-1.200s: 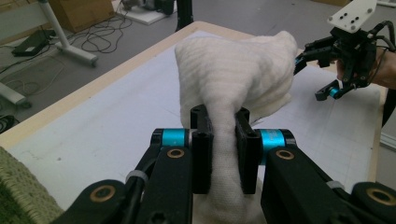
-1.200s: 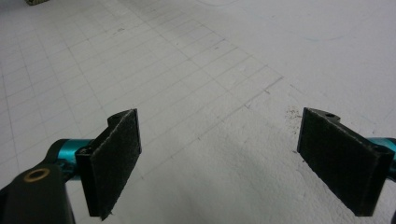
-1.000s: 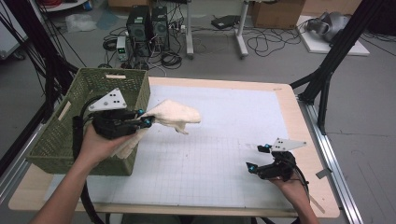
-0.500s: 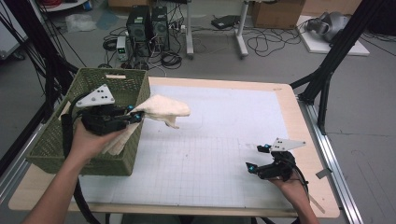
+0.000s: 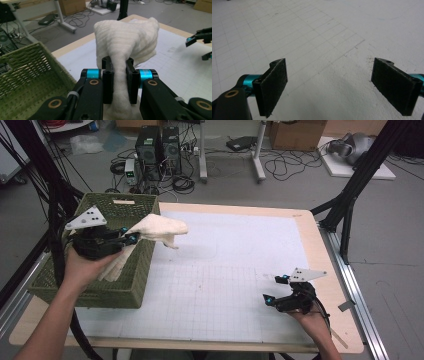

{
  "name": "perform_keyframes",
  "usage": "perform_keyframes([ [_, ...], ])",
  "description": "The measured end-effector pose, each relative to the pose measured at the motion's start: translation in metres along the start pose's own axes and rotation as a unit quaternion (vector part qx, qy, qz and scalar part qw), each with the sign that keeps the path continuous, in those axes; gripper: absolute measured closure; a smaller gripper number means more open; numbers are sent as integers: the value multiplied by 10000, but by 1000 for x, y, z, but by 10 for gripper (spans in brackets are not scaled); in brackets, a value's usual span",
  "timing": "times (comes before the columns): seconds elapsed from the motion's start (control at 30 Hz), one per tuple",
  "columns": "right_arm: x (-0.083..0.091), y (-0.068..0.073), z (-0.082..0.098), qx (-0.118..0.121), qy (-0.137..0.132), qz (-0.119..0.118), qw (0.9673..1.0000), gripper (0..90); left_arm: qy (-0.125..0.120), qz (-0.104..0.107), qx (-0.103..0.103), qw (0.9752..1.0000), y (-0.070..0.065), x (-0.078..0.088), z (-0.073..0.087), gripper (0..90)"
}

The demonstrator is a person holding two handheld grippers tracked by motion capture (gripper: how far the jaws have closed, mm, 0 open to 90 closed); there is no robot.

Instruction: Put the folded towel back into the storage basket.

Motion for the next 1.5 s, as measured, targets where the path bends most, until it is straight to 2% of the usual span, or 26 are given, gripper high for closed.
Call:
perform_keyframes([
  [0.5, -3, 0, 0, 20, 62, -19, 10000, 130, -98, -495, 328, 9982, 28, 13, 11, 802],
  [0.8, -3, 1, 1, 2, 72, -31, 10000, 130, -140, -913, 534, 9943, 43, 20, 20, 802],
  [1.5, -4, 0, 1, 24, 69, -44, 10000, 130, -122, -1375, 786, 9873, 63, 29, 38, 801],
])
Point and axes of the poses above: each handheld gripper's, and its own axes: x roughly backward along the jaws, z roughly out of its underside, y roughly to its left, the point moved 4 cm from there along -x, roughly forward along the jaws, and after that the axes turned 5 degrees about -z, right-handed, at the moved point
